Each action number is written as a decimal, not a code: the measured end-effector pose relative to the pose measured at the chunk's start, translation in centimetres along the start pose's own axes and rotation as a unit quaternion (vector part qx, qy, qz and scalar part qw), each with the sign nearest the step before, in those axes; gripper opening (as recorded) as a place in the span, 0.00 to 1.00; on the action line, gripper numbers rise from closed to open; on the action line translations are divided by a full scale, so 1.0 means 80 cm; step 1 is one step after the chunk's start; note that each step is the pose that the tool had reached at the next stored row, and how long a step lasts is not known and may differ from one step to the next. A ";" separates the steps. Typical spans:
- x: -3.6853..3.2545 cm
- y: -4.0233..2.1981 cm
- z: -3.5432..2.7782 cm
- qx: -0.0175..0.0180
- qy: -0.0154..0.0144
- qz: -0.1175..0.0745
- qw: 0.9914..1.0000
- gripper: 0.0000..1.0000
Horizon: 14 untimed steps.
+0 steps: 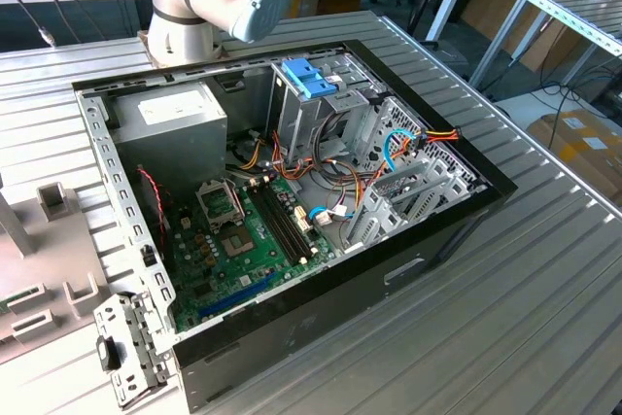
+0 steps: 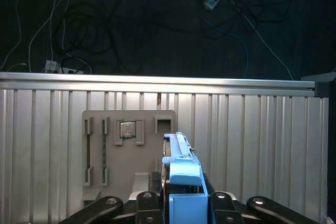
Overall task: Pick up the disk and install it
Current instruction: 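Pick up the disk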
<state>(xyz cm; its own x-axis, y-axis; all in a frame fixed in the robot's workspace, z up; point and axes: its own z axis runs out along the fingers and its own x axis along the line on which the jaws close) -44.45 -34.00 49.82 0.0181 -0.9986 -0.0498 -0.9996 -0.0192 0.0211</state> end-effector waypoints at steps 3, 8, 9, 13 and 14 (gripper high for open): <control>0.0009 0.0000 -0.0001 0.000 0.000 0.000 1.000 0.37; 0.0016 -0.0005 -0.0001 0.000 0.000 0.000 1.000 0.37; 0.0018 -0.0006 -0.0001 0.000 0.000 0.000 1.000 0.37; 0.0027 -0.0023 -0.0001 0.000 0.000 0.000 1.000 0.37; 0.0030 -0.0028 -0.0001 0.000 0.000 0.000 1.000 0.37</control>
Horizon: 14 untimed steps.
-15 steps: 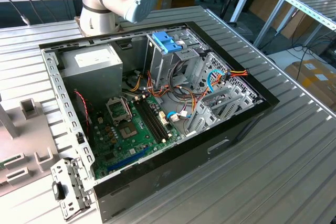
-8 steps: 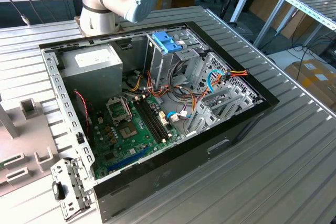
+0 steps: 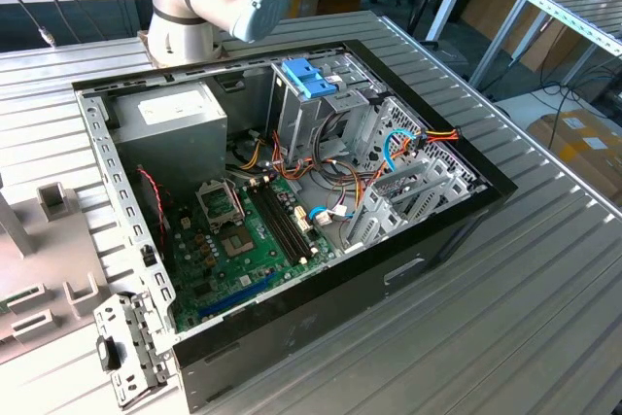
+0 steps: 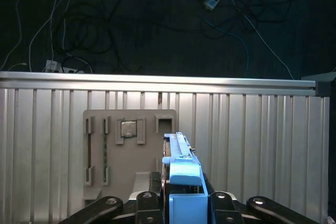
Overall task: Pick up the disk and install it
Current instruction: 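Pick up the disk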
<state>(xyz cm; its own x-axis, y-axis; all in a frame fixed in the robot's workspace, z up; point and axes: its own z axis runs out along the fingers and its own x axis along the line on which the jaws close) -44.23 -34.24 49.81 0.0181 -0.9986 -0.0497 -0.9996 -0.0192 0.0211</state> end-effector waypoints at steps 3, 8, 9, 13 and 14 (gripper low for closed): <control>0.0009 -0.0009 0.0000 0.000 0.000 0.000 1.000 0.37; 0.0024 -0.0018 0.0000 0.000 0.000 0.000 1.000 0.37; 0.0029 -0.0021 0.0000 0.000 0.000 0.000 1.000 0.37; 0.0046 -0.0030 0.0002 0.000 0.000 0.000 1.000 0.37; 0.0048 -0.0031 0.0002 0.000 0.000 0.000 1.000 0.37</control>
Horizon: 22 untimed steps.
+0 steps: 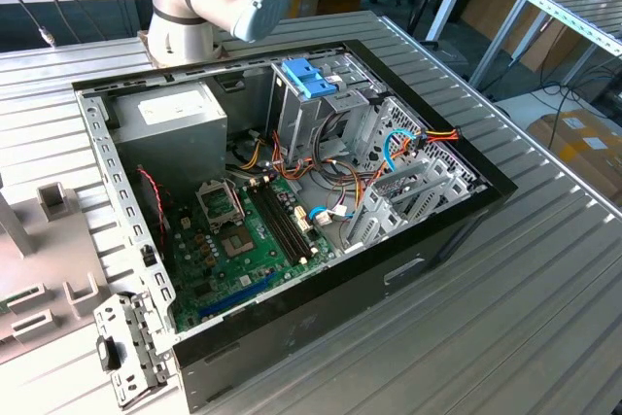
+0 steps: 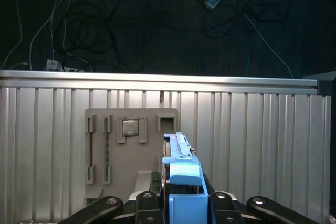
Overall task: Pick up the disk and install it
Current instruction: 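Pick up the disk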
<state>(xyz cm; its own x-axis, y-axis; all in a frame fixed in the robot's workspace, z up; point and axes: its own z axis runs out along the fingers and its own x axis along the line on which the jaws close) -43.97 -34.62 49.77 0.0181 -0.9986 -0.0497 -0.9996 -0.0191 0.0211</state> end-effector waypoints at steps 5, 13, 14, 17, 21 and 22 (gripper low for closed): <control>0.0012 -0.0008 0.0000 0.000 0.000 0.000 1.000 0.37; 0.0029 -0.0023 0.0000 0.000 0.000 0.000 1.000 0.37; 0.0029 -0.0024 0.0000 0.000 0.000 0.000 1.000 0.37; 0.0033 -0.0029 0.0000 0.000 0.000 0.000 1.000 0.37; 0.0038 -0.0034 0.0000 0.000 0.000 0.000 1.000 0.37; 0.0040 -0.0035 0.0000 0.000 0.000 0.000 1.000 0.37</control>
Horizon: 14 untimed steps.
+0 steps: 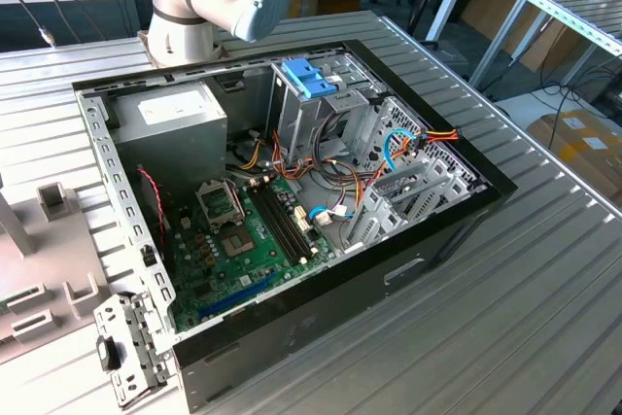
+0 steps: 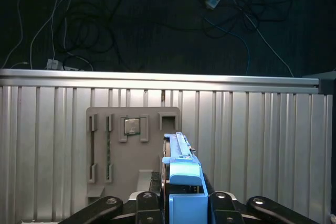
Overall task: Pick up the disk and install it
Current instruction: 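Pick up the disk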
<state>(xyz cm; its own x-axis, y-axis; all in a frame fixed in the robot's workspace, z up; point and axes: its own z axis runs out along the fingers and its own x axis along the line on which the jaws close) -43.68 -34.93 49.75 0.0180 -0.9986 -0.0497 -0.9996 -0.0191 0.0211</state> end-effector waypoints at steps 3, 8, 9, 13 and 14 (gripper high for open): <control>0.0008 -0.0007 0.0000 0.000 0.000 0.000 1.000 0.37; 0.0022 -0.0032 -0.0001 0.000 0.000 0.000 1.000 0.37; 0.0030 -0.0054 -0.0002 0.000 0.000 0.000 1.000 0.37; 0.0033 -0.0059 -0.0002 0.000 0.000 0.000 1.000 0.37; 0.0035 -0.0062 -0.0002 0.000 0.000 0.000 1.000 0.37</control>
<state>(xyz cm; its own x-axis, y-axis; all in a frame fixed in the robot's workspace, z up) -43.18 -35.20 49.75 0.0181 -0.9986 -0.0497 -0.9996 -0.0192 0.0212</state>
